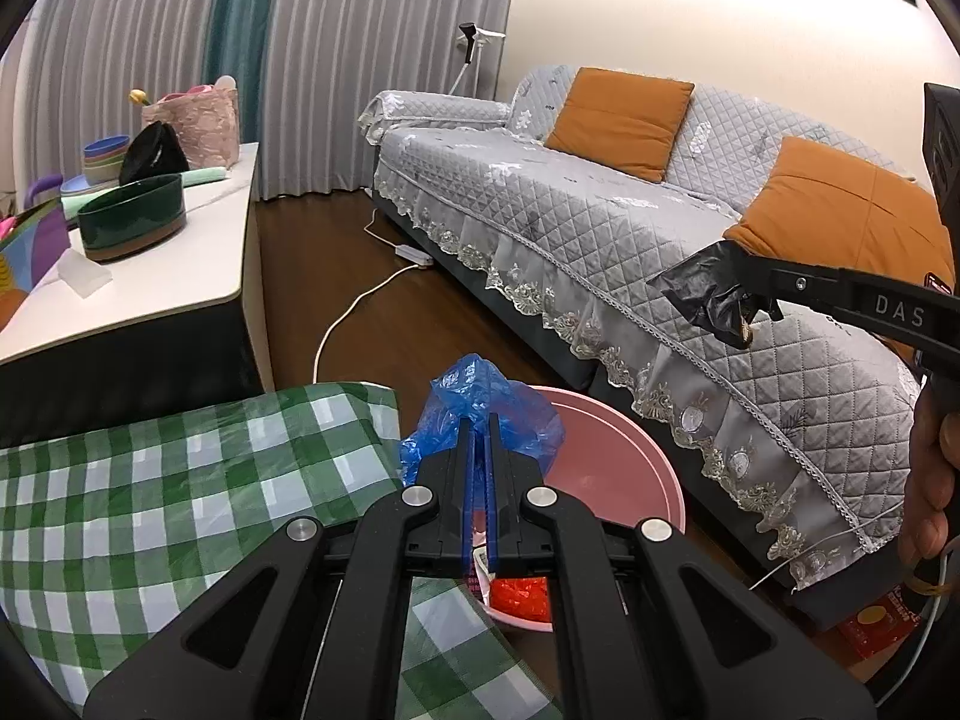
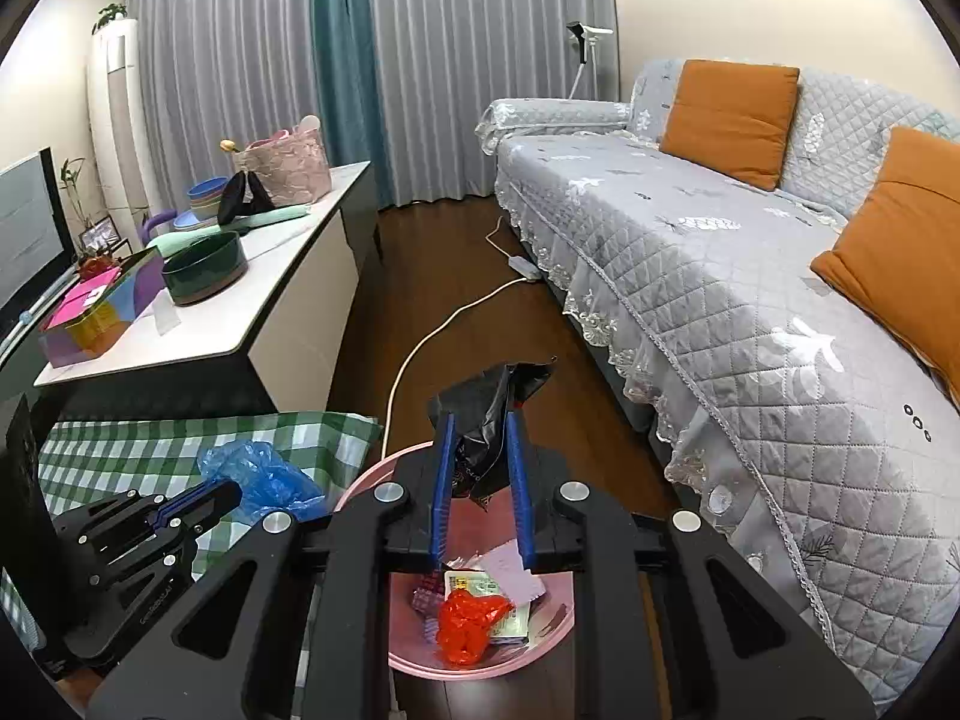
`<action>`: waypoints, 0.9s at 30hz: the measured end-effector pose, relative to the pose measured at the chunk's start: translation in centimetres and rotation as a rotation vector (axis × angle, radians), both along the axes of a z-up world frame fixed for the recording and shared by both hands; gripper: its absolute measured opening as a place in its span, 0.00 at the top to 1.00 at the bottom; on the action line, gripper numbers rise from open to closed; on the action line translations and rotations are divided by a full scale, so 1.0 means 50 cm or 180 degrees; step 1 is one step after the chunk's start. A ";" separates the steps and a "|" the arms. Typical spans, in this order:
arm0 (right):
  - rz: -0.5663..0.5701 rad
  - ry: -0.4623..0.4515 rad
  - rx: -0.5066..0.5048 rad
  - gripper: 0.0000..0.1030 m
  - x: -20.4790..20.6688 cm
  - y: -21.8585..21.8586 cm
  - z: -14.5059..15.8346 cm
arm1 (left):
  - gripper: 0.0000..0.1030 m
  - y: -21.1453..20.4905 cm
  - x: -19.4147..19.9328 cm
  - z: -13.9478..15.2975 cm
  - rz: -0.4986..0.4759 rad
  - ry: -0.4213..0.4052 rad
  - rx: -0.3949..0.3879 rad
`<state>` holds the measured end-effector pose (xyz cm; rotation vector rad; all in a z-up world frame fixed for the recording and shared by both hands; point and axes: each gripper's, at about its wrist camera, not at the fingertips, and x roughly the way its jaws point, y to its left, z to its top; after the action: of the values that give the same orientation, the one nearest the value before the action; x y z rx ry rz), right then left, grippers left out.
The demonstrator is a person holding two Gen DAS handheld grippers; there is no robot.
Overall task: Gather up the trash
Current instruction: 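Carry the blue bag and black bag over the pink bin with both grippers, then open both grippers to drop the blue bag and black bag into the pink bin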
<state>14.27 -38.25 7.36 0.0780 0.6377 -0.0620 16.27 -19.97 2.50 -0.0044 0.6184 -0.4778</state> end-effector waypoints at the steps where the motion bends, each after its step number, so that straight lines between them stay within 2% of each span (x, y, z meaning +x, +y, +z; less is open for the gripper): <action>1: -0.0006 0.0010 -0.0003 0.83 0.001 0.000 -0.002 | 0.98 -0.003 0.003 0.000 -0.0008 0.0002 0.0001; 18: -0.0101 0.0074 -0.0065 0.81 0.021 -0.005 -0.021 | 0.98 -0.048 0.041 0.004 -0.0195 -0.0042 0.0068; 19: -0.0119 0.0090 -0.0073 0.70 0.023 -0.005 -0.022 | 0.96 -0.050 0.046 0.000 -0.0222 -0.0010 0.0079; 20: -0.0167 0.0094 -0.0074 0.47 0.024 -0.008 -0.024 | 0.92 -0.052 0.049 -0.005 -0.0244 0.0030 0.0096; 21: -0.0218 0.0084 -0.0065 0.36 0.024 -0.011 -0.024 | 0.81 -0.053 0.053 -0.013 -0.0239 0.0077 0.0144; 22: -0.0245 0.0076 -0.0050 0.24 0.022 -0.014 -0.023 | 0.74 -0.050 0.053 -0.016 -0.0219 0.0083 0.0147; 23: -0.0252 0.0074 -0.0026 0.24 0.022 -0.017 -0.023 | 0.64 -0.046 0.054 -0.017 -0.0203 0.0084 0.0133; 27: -0.0253 0.0090 -0.0037 0.18 0.024 -0.015 -0.023 | 0.62 -0.030 0.046 -0.017 -0.0149 0.0089 0.0081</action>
<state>15.47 -39.01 6.19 0.0915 0.6624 -0.1437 18.56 -21.49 1.64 0.0278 0.6531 -0.5159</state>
